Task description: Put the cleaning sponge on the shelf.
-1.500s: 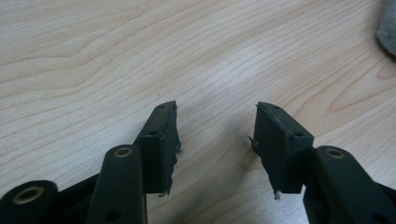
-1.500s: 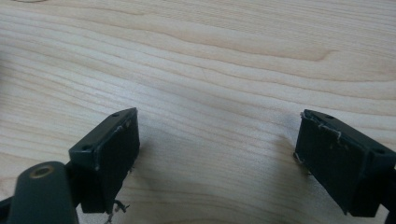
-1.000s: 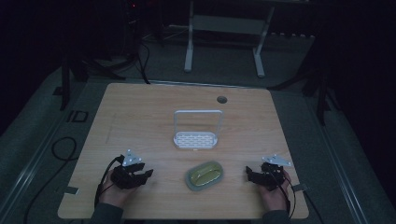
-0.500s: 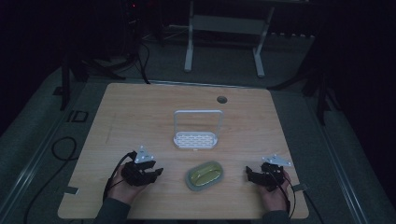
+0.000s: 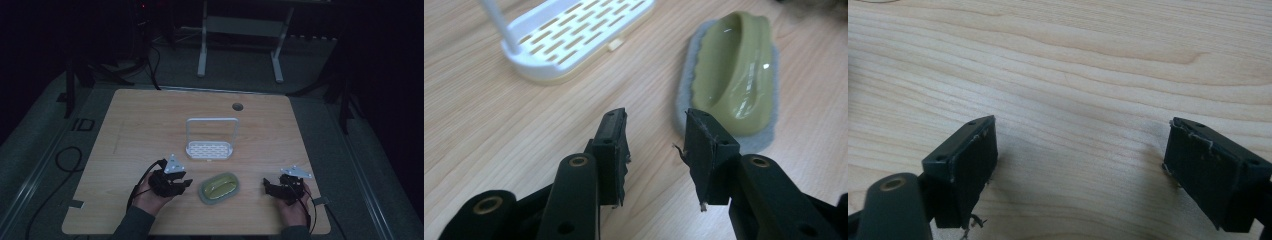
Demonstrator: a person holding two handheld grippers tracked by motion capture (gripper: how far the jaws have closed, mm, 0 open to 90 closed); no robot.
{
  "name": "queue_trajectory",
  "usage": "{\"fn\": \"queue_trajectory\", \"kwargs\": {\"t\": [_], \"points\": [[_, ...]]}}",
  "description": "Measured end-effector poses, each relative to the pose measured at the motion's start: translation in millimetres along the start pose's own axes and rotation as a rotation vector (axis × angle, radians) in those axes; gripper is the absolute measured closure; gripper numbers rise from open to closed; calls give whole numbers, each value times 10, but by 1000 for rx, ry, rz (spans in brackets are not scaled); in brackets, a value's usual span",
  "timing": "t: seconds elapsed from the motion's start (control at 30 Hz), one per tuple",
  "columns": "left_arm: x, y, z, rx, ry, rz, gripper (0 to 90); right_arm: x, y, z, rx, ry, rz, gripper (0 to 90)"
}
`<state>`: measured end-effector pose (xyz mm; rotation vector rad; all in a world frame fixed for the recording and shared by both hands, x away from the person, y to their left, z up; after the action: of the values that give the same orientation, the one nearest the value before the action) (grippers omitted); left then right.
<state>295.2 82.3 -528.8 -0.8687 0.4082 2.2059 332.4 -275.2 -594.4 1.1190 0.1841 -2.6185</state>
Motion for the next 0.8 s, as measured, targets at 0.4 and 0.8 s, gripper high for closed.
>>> {"fn": "queue_trajectory", "kwargs": {"t": [0.4, 0.8], "points": [[-168, 231, -83, 64, -8, -52, 593, 0, 1, 0, 0, 0, 1, 133], [-335, 480, -255, 108, -44, -133, 549, 1, -1, 2, 1, -1, -1, 133]]}}
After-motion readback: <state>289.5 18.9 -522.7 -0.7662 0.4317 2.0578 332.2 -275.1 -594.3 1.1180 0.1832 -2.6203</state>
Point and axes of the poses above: each handheld gripper's, and its own axes: z roughly backward along the jaws, x roughly out of its underside, y roughly to its right, the point moved 5 cm from there along -z, roughly forward along the jaws, and after that the axes turned 1 degree about -x, right-handed, at the moved point
